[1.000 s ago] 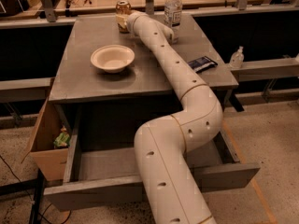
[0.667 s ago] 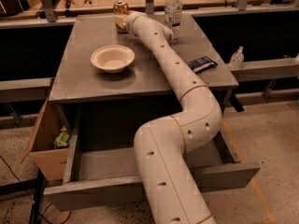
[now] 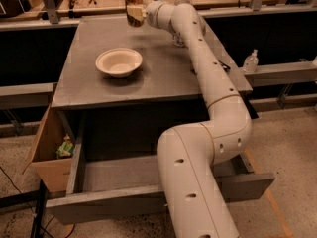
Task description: Place orange can into top drawer
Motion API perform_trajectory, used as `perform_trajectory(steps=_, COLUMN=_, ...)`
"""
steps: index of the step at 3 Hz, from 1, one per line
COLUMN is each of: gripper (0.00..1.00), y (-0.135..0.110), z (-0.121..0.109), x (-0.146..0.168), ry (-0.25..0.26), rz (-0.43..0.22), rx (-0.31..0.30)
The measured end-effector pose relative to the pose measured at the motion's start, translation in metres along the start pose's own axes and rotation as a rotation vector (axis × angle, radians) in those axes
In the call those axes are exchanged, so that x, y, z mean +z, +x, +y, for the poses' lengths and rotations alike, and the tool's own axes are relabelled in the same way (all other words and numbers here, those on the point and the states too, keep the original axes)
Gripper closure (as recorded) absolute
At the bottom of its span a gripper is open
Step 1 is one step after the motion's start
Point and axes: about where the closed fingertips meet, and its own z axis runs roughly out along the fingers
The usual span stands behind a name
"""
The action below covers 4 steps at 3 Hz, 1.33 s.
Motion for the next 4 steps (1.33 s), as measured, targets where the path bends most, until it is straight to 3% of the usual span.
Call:
perform_trajectory(steps=1, gripper=1.0, y=-0.006, z=0.004, x=-0.042, ry=-0.119, rz=0.028, rx=0.011)
perform_trajectory(steps=2, gripper=1.0, y=-0.007, z=0.01, x=-0.084, ry=-0.208, rz=0.108, rx=0.025)
perform_trajectory(steps=3, gripper=1.0, y=-0.01, z=0.012, x=-0.109, ry=-0.219, rz=0.195, rx=-0.001)
perform_trajectory(steps=4, gripper=1.0, y=0.0, z=0.018, x=-0.132, ry=-0.211, rz=0.346, rx=0.004)
